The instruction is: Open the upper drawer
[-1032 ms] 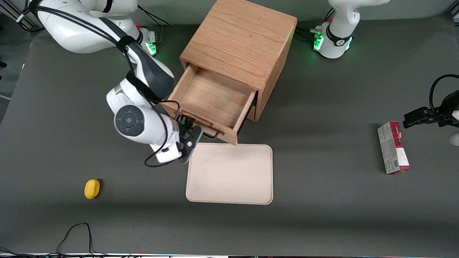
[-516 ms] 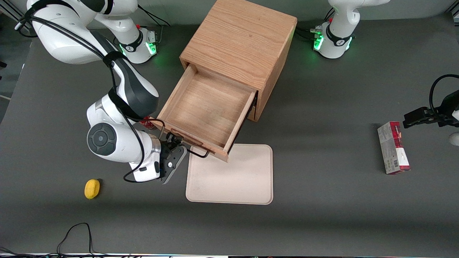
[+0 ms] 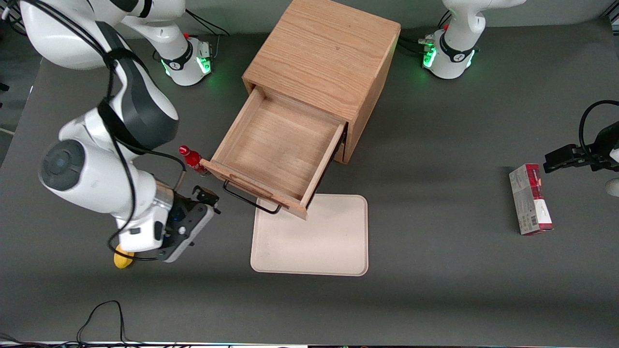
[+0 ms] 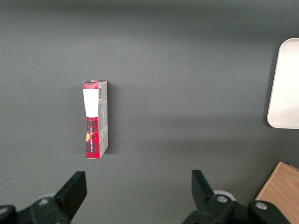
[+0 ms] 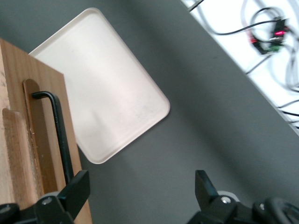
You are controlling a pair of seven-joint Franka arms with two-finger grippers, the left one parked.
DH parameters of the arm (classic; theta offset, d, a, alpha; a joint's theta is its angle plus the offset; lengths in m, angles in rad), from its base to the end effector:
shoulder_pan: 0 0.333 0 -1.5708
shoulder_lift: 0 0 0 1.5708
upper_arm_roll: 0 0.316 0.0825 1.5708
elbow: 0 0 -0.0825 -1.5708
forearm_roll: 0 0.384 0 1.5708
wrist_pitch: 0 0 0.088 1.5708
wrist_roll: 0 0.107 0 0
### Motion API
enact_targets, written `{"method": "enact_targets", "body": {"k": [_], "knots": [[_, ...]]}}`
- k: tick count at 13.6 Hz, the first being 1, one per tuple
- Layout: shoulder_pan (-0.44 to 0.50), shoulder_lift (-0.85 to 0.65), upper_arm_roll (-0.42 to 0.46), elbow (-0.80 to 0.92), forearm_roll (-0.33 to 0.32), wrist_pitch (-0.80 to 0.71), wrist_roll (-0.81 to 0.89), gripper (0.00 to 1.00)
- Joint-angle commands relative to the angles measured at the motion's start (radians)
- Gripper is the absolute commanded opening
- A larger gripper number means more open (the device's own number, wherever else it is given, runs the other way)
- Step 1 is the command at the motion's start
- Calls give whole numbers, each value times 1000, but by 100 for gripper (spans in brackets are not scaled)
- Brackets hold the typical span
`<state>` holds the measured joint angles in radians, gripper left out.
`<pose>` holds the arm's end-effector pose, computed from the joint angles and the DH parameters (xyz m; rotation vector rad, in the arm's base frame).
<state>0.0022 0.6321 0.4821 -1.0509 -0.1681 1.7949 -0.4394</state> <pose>0.7014 0.2261 0.5134 -2.7601 -1.2344 -0.2603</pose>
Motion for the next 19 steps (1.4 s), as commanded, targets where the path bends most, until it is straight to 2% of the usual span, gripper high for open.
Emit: {"method": "enact_targets", "body": {"k": [1, 3, 5, 7, 9, 11, 14, 19], "knots": [[-4, -124, -94, -64, 25, -35, 81, 100], [-4, -291, -195, -231, 125, -77, 241, 100], [-1, -493, -278, -476, 185, -69, 348, 100], [4, -632, -399, -634, 264, -78, 424, 100], [6, -695, -425, -664, 254, -150, 490, 100], [13, -741, -415, -670, 161, -208, 605, 100], [13, -822, -418, -750, 157, -197, 666, 100], [10, -786, -425, -725, 160, -181, 663, 100]]}}
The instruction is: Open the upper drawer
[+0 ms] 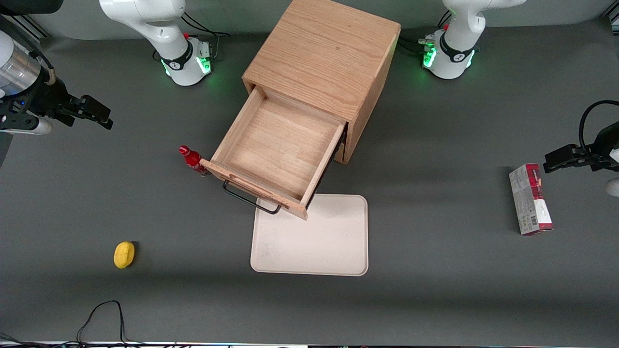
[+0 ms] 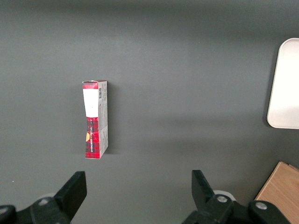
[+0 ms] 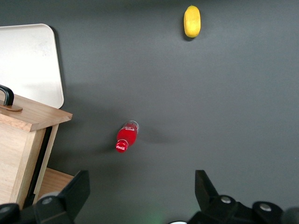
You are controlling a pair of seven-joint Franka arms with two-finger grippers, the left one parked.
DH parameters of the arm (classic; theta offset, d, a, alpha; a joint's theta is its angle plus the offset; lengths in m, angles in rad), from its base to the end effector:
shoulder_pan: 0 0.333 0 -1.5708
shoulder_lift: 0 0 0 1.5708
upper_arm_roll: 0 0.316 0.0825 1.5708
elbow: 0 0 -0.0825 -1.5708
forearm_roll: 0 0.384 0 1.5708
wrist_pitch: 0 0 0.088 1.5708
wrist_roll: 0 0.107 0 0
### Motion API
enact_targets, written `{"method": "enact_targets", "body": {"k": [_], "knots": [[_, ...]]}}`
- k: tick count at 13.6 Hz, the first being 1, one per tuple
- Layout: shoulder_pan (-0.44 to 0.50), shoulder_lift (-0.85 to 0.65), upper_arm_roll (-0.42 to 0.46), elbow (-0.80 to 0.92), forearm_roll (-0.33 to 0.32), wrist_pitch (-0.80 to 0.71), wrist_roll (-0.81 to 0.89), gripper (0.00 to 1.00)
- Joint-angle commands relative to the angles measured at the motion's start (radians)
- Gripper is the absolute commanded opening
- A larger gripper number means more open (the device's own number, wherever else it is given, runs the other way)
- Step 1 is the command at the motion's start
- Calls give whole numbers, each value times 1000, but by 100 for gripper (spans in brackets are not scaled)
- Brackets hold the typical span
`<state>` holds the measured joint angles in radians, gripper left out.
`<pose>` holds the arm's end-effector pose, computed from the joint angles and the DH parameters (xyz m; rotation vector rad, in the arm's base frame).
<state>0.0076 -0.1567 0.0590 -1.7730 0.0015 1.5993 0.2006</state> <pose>0.5045 0.0360 0.6143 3.1245 -0.2110 -0.0252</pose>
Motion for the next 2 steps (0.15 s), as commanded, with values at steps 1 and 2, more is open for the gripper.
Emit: {"method": "enact_targets", "body": {"k": [1, 2], "knots": [[5, 6, -2, 1, -9, 14, 23, 100], [5, 11, -2, 3, -9, 13, 23, 100]]}}
